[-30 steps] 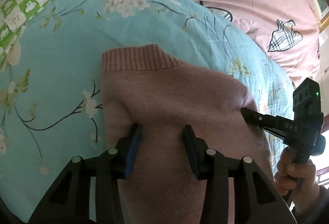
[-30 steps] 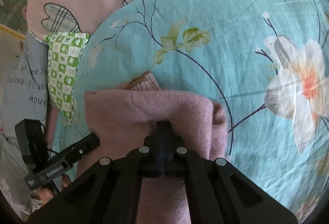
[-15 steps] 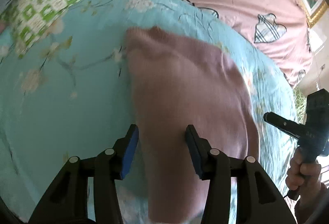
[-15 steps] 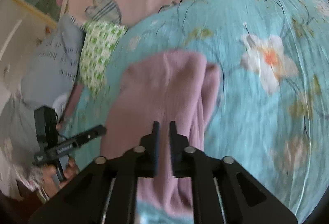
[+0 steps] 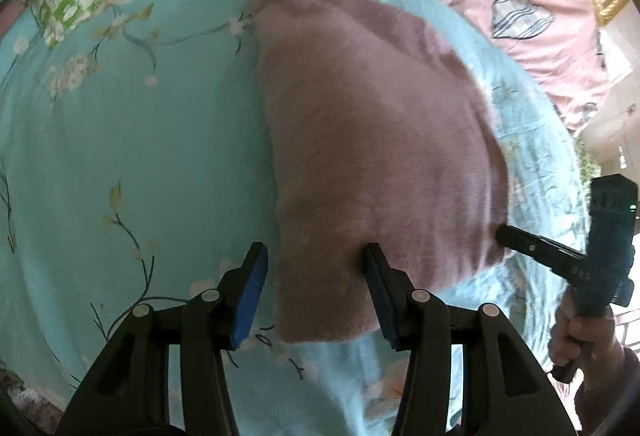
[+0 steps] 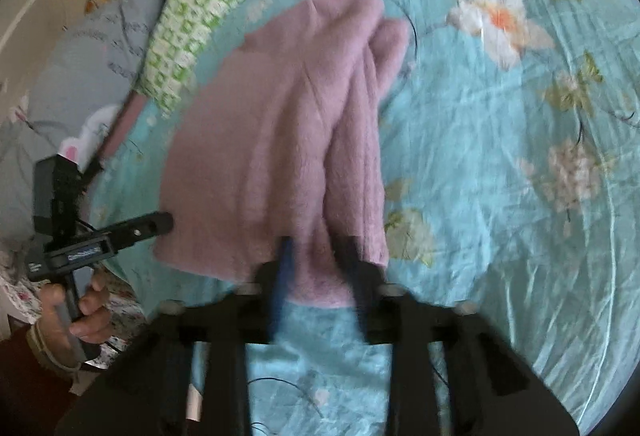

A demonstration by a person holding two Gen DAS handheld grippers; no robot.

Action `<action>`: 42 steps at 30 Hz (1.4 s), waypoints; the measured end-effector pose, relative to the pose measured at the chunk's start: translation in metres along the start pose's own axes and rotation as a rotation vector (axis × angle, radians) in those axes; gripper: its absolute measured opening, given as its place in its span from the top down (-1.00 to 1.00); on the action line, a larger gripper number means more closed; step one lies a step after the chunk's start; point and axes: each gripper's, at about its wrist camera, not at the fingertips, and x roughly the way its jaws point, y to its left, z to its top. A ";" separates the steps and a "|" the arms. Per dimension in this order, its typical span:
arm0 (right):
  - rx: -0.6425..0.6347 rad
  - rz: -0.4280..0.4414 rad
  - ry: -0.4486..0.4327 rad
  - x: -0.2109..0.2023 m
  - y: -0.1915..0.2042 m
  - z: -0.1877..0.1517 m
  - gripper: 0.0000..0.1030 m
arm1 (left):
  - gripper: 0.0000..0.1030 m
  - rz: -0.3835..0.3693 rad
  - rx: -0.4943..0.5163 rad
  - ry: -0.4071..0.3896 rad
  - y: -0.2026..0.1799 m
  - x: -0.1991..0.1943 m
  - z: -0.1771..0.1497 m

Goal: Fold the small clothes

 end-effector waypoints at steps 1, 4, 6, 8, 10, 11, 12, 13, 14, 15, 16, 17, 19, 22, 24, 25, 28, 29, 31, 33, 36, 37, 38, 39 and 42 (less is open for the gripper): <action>0.010 -0.002 0.000 0.000 -0.002 0.000 0.82 | 0.01 0.000 -0.007 0.005 0.001 0.001 0.000; 0.005 -0.024 -0.049 -0.016 -0.001 -0.004 0.84 | -0.01 0.009 0.007 0.008 0.001 0.006 -0.003; 0.019 -0.060 -0.033 -0.013 -0.009 -0.009 0.85 | -0.01 0.021 0.014 0.021 0.000 0.014 -0.004; 0.046 -0.086 -0.007 -0.001 -0.018 -0.014 0.85 | -0.01 0.034 0.003 0.043 0.003 0.027 -0.005; 0.064 -0.101 0.008 0.010 -0.023 -0.018 0.85 | -0.03 0.033 -0.010 0.047 0.006 0.034 -0.005; 0.066 -0.108 0.006 0.013 -0.023 -0.019 0.85 | -0.04 0.037 -0.006 0.044 0.007 0.035 -0.004; 0.069 -0.114 0.002 0.015 -0.024 -0.019 0.85 | -0.04 0.039 -0.003 0.044 0.007 0.037 -0.003; 0.079 -0.114 0.001 0.015 -0.024 -0.018 0.85 | -0.04 0.039 -0.001 0.044 0.007 0.036 -0.003; 0.088 -0.112 0.002 0.015 -0.023 -0.017 0.85 | -0.04 0.038 0.002 0.045 0.006 0.035 -0.003; 0.094 -0.106 0.004 0.014 -0.024 -0.017 0.84 | -0.04 0.035 0.004 0.047 0.005 0.034 -0.003; 0.097 -0.100 0.007 0.011 -0.024 -0.017 0.82 | -0.04 0.028 0.002 0.049 0.003 0.029 -0.002; 0.104 -0.096 0.006 0.008 -0.023 -0.017 0.71 | -0.04 0.013 -0.002 0.047 0.003 0.022 -0.001; 0.119 -0.083 -0.014 -0.006 -0.019 -0.017 0.60 | -0.01 -0.009 0.005 0.024 0.001 0.006 0.001; 0.081 -0.098 -0.080 -0.032 -0.005 -0.013 0.60 | -0.01 -0.068 0.038 -0.062 -0.007 -0.026 0.014; 0.046 -0.056 -0.128 -0.045 0.009 -0.005 0.60 | -0.01 -0.116 0.055 -0.102 -0.014 -0.037 0.026; 0.015 -0.029 -0.148 -0.048 0.020 0.003 0.60 | 0.00 -0.148 0.065 -0.118 -0.019 -0.039 0.033; -0.040 0.011 -0.139 -0.034 0.049 0.025 0.60 | 0.07 -0.163 0.095 -0.152 -0.035 -0.031 0.054; -0.043 0.014 -0.135 -0.026 0.053 0.030 0.60 | 0.17 -0.161 0.095 -0.150 -0.039 -0.023 0.060; -0.028 -0.011 -0.116 -0.005 0.050 0.036 0.60 | 0.22 -0.179 0.080 -0.117 -0.042 -0.007 0.065; 0.025 -0.079 -0.079 0.012 0.035 0.038 0.60 | 0.44 -0.151 0.081 -0.093 -0.042 0.008 0.063; 0.066 -0.114 -0.025 0.031 0.016 0.038 0.92 | 0.78 -0.135 0.073 -0.047 -0.030 0.030 0.064; 0.075 -0.111 -0.013 0.036 0.011 0.036 0.96 | 0.77 -0.140 0.070 -0.042 -0.028 0.035 0.064; 0.080 -0.107 -0.015 0.038 0.009 0.036 0.98 | 0.81 -0.138 0.073 -0.041 -0.027 0.038 0.065; 0.078 -0.112 -0.014 0.039 0.008 0.037 1.00 | 0.82 -0.136 0.078 -0.040 -0.027 0.041 0.065; 0.049 -0.133 -0.008 0.042 0.010 0.038 1.00 | 0.82 -0.129 0.091 -0.041 -0.029 0.044 0.068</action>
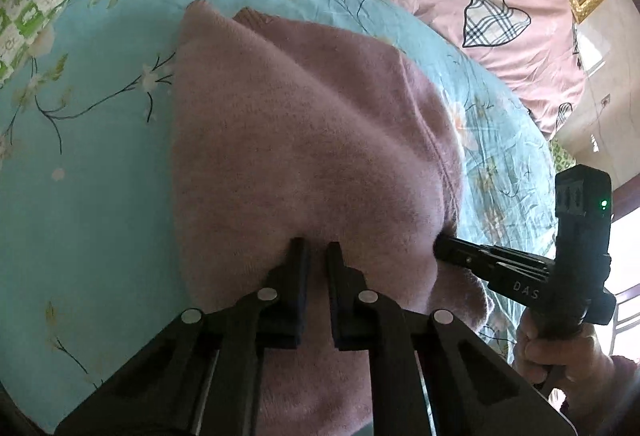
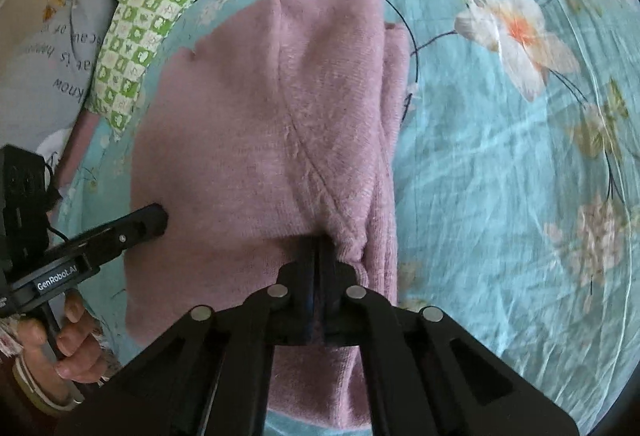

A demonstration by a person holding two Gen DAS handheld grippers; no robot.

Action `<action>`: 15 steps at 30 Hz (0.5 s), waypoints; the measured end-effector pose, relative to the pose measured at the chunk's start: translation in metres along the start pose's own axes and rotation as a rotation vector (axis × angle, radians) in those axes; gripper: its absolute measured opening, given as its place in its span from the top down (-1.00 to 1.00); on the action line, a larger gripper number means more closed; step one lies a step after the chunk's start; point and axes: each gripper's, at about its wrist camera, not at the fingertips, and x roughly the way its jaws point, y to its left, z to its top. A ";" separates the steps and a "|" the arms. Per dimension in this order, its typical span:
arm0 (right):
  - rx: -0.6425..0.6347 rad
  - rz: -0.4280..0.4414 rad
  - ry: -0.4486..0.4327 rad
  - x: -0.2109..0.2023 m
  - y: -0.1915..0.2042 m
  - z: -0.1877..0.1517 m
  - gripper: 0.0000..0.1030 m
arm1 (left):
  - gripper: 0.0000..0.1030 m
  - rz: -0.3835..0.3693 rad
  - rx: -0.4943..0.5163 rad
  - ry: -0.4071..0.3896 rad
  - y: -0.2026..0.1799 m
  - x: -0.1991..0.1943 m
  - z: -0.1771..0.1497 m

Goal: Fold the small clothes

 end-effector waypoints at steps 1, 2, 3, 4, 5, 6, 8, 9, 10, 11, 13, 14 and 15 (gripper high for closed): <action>0.002 0.004 0.003 -0.001 0.000 0.001 1.00 | 0.82 0.001 0.001 -0.002 -0.001 -0.003 0.001; 0.008 0.011 0.001 -0.004 0.000 0.000 1.00 | 0.83 0.000 0.009 -0.009 -0.002 -0.009 0.002; 0.013 0.017 -0.007 -0.007 0.000 0.002 1.00 | 0.79 -0.002 0.019 -0.018 -0.004 -0.016 0.000; 0.010 0.017 -0.016 -0.013 0.000 0.002 1.00 | 0.76 -0.003 0.031 -0.028 -0.006 -0.024 -0.003; 0.005 0.009 -0.023 -0.018 0.000 0.000 1.00 | 0.74 0.001 0.040 -0.030 -0.007 -0.029 -0.007; -0.001 -0.002 -0.026 -0.022 0.001 -0.003 1.00 | 0.74 0.013 0.047 -0.026 -0.007 -0.034 -0.012; -0.010 -0.037 -0.034 -0.032 0.003 -0.011 0.96 | 0.52 0.023 0.061 -0.033 -0.007 -0.048 -0.022; -0.012 -0.044 -0.042 -0.038 0.003 -0.016 0.93 | 0.20 0.038 0.073 -0.041 -0.008 -0.056 -0.030; -0.012 -0.042 -0.055 -0.046 0.003 -0.022 0.91 | 0.06 0.062 0.085 -0.055 -0.009 -0.063 -0.038; -0.011 -0.036 -0.066 -0.053 0.003 -0.028 0.90 | -0.08 0.075 0.091 -0.065 -0.010 -0.067 -0.044; -0.011 -0.024 -0.088 -0.064 0.004 -0.038 0.90 | -0.08 0.084 0.100 -0.067 -0.008 -0.076 -0.060; -0.013 -0.021 -0.097 -0.068 0.006 -0.043 0.88 | -0.08 0.086 0.101 -0.060 -0.007 -0.078 -0.068; -0.016 -0.018 -0.106 -0.073 0.009 -0.050 0.86 | -0.08 0.090 0.097 -0.053 -0.005 -0.079 -0.075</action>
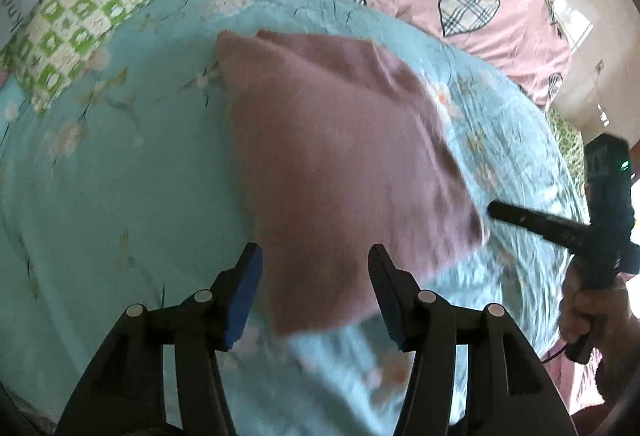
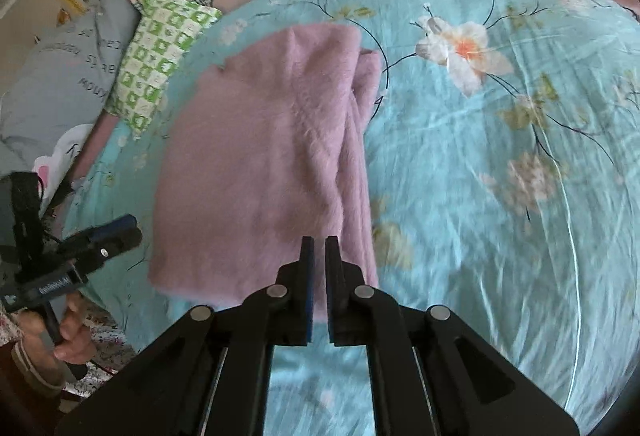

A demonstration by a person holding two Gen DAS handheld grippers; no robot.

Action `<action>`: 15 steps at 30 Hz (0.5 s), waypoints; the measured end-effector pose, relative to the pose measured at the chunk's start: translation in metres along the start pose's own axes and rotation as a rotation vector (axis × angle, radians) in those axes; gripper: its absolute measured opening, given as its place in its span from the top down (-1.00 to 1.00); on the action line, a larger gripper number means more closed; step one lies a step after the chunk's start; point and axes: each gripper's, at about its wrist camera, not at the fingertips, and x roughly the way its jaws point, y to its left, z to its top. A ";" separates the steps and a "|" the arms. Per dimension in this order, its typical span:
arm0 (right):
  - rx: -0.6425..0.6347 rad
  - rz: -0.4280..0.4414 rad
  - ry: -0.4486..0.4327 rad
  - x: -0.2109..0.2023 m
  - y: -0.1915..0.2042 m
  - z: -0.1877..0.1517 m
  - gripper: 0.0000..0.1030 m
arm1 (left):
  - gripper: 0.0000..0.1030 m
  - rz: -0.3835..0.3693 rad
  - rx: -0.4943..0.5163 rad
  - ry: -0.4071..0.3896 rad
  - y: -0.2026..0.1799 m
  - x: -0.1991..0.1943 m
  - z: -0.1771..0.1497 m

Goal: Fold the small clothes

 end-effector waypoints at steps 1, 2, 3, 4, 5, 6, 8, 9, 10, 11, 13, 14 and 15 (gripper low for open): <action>-0.002 0.004 -0.007 -0.003 0.004 -0.004 0.83 | -0.08 0.007 -0.005 0.009 0.001 0.000 -0.007; -0.006 0.008 -0.014 -0.005 0.006 -0.008 0.77 | -0.08 0.013 -0.007 0.017 0.003 0.000 -0.014; -0.012 0.011 -0.019 -0.008 0.009 -0.013 0.72 | -0.08 0.017 -0.008 0.023 0.005 -0.001 -0.021; -0.020 0.013 -0.024 -0.010 0.014 -0.019 0.61 | -0.08 0.024 -0.007 0.028 0.007 -0.001 -0.028; -0.027 0.014 -0.028 -0.011 0.018 -0.023 0.52 | -0.08 0.038 -0.004 0.033 0.007 -0.001 -0.034; -0.032 0.014 -0.035 -0.013 0.021 -0.028 0.50 | -0.10 0.051 -0.001 0.035 0.007 -0.002 -0.041; -0.043 0.011 -0.041 -0.014 0.027 -0.039 0.46 | -0.19 0.056 0.003 0.029 0.009 -0.007 -0.053; -0.050 0.010 -0.040 -0.015 0.029 -0.045 0.45 | -0.25 0.064 0.005 0.022 0.009 -0.010 -0.059; -0.063 0.007 -0.038 -0.016 0.033 -0.052 0.44 | -0.28 0.079 0.010 0.012 0.008 -0.012 -0.065; -0.073 0.002 -0.038 -0.016 0.035 -0.058 0.41 | -0.32 0.089 0.017 0.004 0.007 -0.014 -0.071; -0.097 -0.002 -0.033 -0.016 0.040 -0.071 0.31 | -0.35 0.114 0.054 -0.011 0.003 -0.017 -0.082; -0.107 -0.002 -0.028 -0.016 0.042 -0.075 0.23 | -0.36 0.127 0.072 -0.014 0.000 -0.018 -0.087; -0.119 -0.001 -0.025 -0.016 0.044 -0.080 0.19 | -0.36 0.141 0.095 -0.014 -0.002 -0.018 -0.091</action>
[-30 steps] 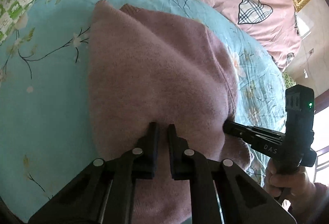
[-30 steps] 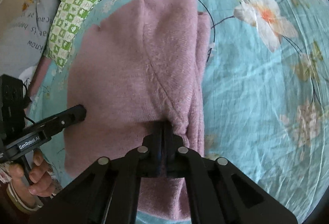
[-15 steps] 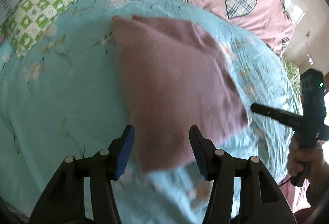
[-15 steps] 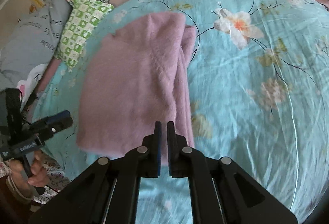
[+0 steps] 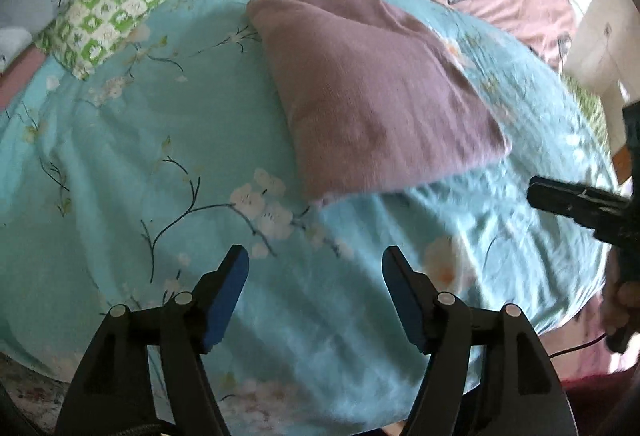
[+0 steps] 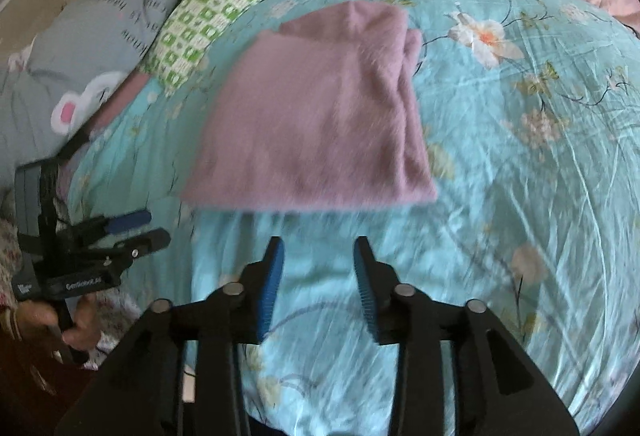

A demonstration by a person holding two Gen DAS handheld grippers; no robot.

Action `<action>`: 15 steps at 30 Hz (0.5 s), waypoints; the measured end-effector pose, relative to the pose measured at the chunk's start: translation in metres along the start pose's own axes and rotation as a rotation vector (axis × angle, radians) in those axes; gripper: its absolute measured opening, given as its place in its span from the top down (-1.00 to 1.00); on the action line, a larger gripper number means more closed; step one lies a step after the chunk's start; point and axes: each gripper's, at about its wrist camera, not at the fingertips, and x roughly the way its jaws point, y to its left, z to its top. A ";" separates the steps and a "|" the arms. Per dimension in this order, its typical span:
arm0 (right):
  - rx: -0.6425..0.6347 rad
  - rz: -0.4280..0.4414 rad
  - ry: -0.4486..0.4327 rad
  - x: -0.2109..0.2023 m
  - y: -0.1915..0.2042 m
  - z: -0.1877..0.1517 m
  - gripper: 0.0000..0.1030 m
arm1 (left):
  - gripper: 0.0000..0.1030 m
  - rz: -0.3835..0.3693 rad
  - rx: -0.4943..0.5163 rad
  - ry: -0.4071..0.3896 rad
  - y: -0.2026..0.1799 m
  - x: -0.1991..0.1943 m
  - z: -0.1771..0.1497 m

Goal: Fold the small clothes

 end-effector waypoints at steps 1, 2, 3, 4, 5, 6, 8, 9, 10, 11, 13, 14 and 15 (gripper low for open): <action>-0.012 -0.003 -0.001 -0.001 0.003 -0.005 0.11 | -0.37 0.005 0.011 0.000 0.000 0.000 -0.002; -0.018 -0.006 -0.002 -0.002 0.005 -0.009 0.05 | -0.37 0.011 0.023 -0.002 -0.001 -0.001 -0.004; -0.021 -0.011 -0.004 -0.003 0.006 -0.013 0.02 | -0.40 0.017 0.028 -0.007 -0.001 -0.002 -0.006; -0.026 -0.022 -0.008 -0.005 0.009 -0.016 -0.08 | -0.43 0.025 0.030 -0.016 -0.002 -0.005 -0.007; -0.031 -0.031 -0.013 -0.006 0.010 -0.018 -0.19 | -0.46 0.038 0.032 -0.029 -0.002 -0.008 -0.008; -0.039 -0.039 -0.020 -0.008 0.013 -0.021 -0.25 | -0.46 0.050 0.034 -0.040 -0.003 -0.011 -0.008; -0.057 -0.052 -0.035 -0.011 0.017 -0.025 -0.42 | -0.50 0.074 0.044 -0.064 -0.006 -0.017 -0.009; -0.062 -0.054 -0.039 -0.012 0.018 -0.025 -0.45 | -0.52 0.085 0.048 -0.075 -0.007 -0.020 -0.009; -0.069 -0.052 -0.039 -0.012 0.020 -0.025 -0.50 | -0.52 0.091 0.052 -0.082 -0.007 -0.022 -0.008; -0.075 -0.051 -0.036 -0.012 0.021 -0.025 -0.52 | -0.53 0.095 0.057 -0.086 -0.007 -0.024 -0.007; -0.087 -0.057 -0.031 -0.012 0.023 -0.022 -0.53 | -0.53 0.104 0.063 -0.096 -0.008 -0.029 -0.003; -0.093 -0.062 -0.032 -0.013 0.024 -0.020 -0.53 | -0.57 0.108 0.064 -0.106 -0.007 -0.032 -0.001; -0.099 -0.065 -0.043 -0.016 0.025 -0.016 -0.53 | -0.62 0.114 0.065 -0.118 -0.007 -0.035 0.002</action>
